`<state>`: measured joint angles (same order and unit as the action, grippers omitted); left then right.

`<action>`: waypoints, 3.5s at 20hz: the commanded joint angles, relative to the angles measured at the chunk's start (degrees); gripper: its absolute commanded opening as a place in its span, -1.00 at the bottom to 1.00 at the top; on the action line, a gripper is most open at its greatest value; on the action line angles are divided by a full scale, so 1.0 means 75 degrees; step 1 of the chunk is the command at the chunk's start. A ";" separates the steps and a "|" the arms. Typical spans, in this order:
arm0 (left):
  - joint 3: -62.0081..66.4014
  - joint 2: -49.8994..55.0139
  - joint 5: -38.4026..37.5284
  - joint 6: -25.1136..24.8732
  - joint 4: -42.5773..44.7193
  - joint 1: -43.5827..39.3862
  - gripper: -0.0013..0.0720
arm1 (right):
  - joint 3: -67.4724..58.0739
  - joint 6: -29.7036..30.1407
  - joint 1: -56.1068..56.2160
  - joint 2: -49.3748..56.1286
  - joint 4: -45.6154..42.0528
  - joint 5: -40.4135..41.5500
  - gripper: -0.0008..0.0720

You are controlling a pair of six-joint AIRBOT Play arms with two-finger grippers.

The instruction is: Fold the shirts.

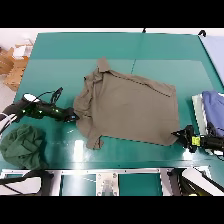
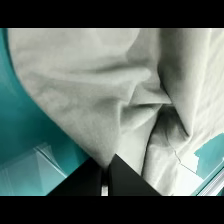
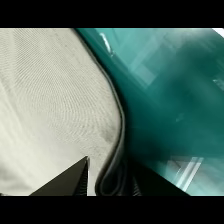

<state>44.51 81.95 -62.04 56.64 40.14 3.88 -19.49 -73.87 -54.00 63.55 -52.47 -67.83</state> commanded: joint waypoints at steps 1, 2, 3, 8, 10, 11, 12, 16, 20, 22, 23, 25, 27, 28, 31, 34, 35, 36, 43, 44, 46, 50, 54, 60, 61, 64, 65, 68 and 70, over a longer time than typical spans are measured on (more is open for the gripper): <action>0.0009 -0.0006 -0.0114 -0.0009 -0.0006 0.0006 -0.90 | -0.0035 -0.0131 -0.0003 0.0079 -0.0160 -0.0437 -0.10; 0.0009 -0.0006 -0.0125 -0.0009 -0.0006 0.0006 -0.90 | -0.0055 -0.0268 -0.0003 0.0079 -0.0388 -0.0425 -0.23; 0.0009 -0.0006 -0.0134 -0.0009 -0.0012 0.0006 -0.90 | -0.0058 -0.0326 -0.0003 0.0079 -0.0428 -0.0437 -0.27; 0.0405 -0.0055 -0.0664 0.0009 -0.0052 0.0006 -0.90 | -0.0391 -0.0490 0.0000 -0.0020 0.0026 -0.0595 -0.93; 0.1139 -0.0536 -0.1032 0.0181 -0.0085 0.0006 -0.91 | -0.1198 -0.0143 0.0000 -0.0181 0.1137 -0.1137 -0.93; 0.1644 -0.0924 -0.1078 0.0434 -0.0070 0.0006 -0.91 | -0.1719 -0.0070 0.0000 -0.0297 0.1757 -0.1402 -0.93; 0.2279 -0.1422 -0.1067 0.0697 -0.0020 0.0006 -0.91 | -0.2384 -0.0061 0.0000 -0.0484 0.2375 -0.1571 -0.93; 0.5557 -0.2938 -0.0883 0.1478 0.0044 0.0006 -0.91 | -0.5281 -0.0064 0.0000 -0.1139 0.4409 -0.1699 -0.93; 0.9238 -0.3165 -0.0560 0.1950 0.0099 0.0006 -0.90 | -0.8166 -0.0032 0.0102 -0.1463 0.5881 -0.1559 -0.93; 1.0509 -0.3206 -0.0172 0.2075 0.0268 0.0006 -0.90 | -0.9404 0.0125 0.0175 -0.1565 0.6216 -0.1128 -0.93; 1.0780 -0.3302 0.0064 0.2075 0.0329 0.0006 -0.90 | -0.9984 0.0143 0.0172 -0.1591 0.6295 -0.0860 -0.93; 1.0803 -0.3675 0.0458 0.2078 0.0589 0.0006 -0.90 | -1.0937 0.0140 0.0172 -0.1620 0.6286 -0.0603 -0.93; 1.0800 -0.3864 0.0385 0.2433 0.1174 0.0006 -0.90 | -1.1485 0.0140 0.0175 -0.1629 0.6283 -0.0627 -0.93; 1.0800 -0.3864 0.0236 0.2713 0.1530 0.0006 -0.90 | -1.1520 0.0140 0.0172 -0.1647 0.6280 -0.0641 -0.93; 1.0453 -0.3824 -0.0300 0.3279 0.2381 0.0006 -0.90 | -1.1316 0.0140 0.0184 -0.1612 0.5808 -0.0766 -0.93; 0.8888 -0.3765 -0.0341 0.3270 0.2439 0.0006 -0.90 | -1.0343 0.0154 0.0935 -0.1498 0.4753 -0.0694 -0.93; 0.8294 -0.3628 -0.0356 0.3241 0.2422 0.0006 -0.90 | -0.9859 0.0265 0.1413 -0.1396 0.4316 -0.0545 -0.93; 0.7775 -0.3398 -0.0364 0.3217 0.2422 0.0006 -0.90 | -0.9267 0.0332 0.1982 -0.1236 0.3809 -0.0283 -0.93; 0.5875 0.0685 0.0367 0.2031 0.1781 0.0006 -0.90 | -0.6461 0.0519 0.4150 0.1871 0.2585 0.2270 -0.93; 0.5945 0.1335 0.0589 0.1827 0.1510 0.0006 -0.90 | -0.6540 0.0519 0.4147 0.2576 0.2731 0.2398 -0.93; 0.6350 0.2477 0.1011 0.1349 0.0705 0.0006 -0.90 | -0.7032 0.0519 0.4138 0.3850 0.3005 0.2410 -0.93; 0.7694 0.3724 0.1288 0.1306 0.0085 0.0006 -0.90 | -0.8652 0.0323 0.4141 0.5403 0.3249 0.2337 -0.93; 0.8480 0.4060 0.1416 0.1673 0.0172 0.0006 -0.90 | -0.9978 -0.0038 0.4141 0.6027 0.3241 0.2014 -0.93; 0.8874 0.4057 0.1064 0.2107 0.0230 0.0338 -0.90 | -1.0349 -0.0070 0.4051 0.6033 0.2876 0.1507 -0.93; 0.8874 0.4060 0.0764 0.2110 0.0303 0.0388 -0.90 | -1.0346 -0.0067 0.4051 0.6033 0.2771 0.1227 -0.93; 0.8871 0.4065 -0.0122 0.2200 0.0895 0.0338 -0.90 | -1.0346 -0.0082 0.4004 0.6030 0.2011 0.0259 -0.93; 0.8871 0.4068 -0.0350 0.2241 0.1037 0.0303 -0.90 | -1.0346 -0.0111 0.3998 0.6030 0.1556 -0.0087 -0.93; 0.8810 0.4068 -0.1029 0.2337 0.1306 0.0157 -0.90 | -1.0337 -0.0536 0.3998 0.6030 0.0376 -0.0775 -0.93; 0.8801 0.4074 -0.1437 0.2667 0.2002 0.0105 -0.90 | -1.0337 -0.0679 0.3998 0.6030 -0.0087 -0.1058 -0.93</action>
<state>110.67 112.44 -67.02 74.13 49.50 5.28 -96.95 -76.84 -24.01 108.73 -45.71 -70.41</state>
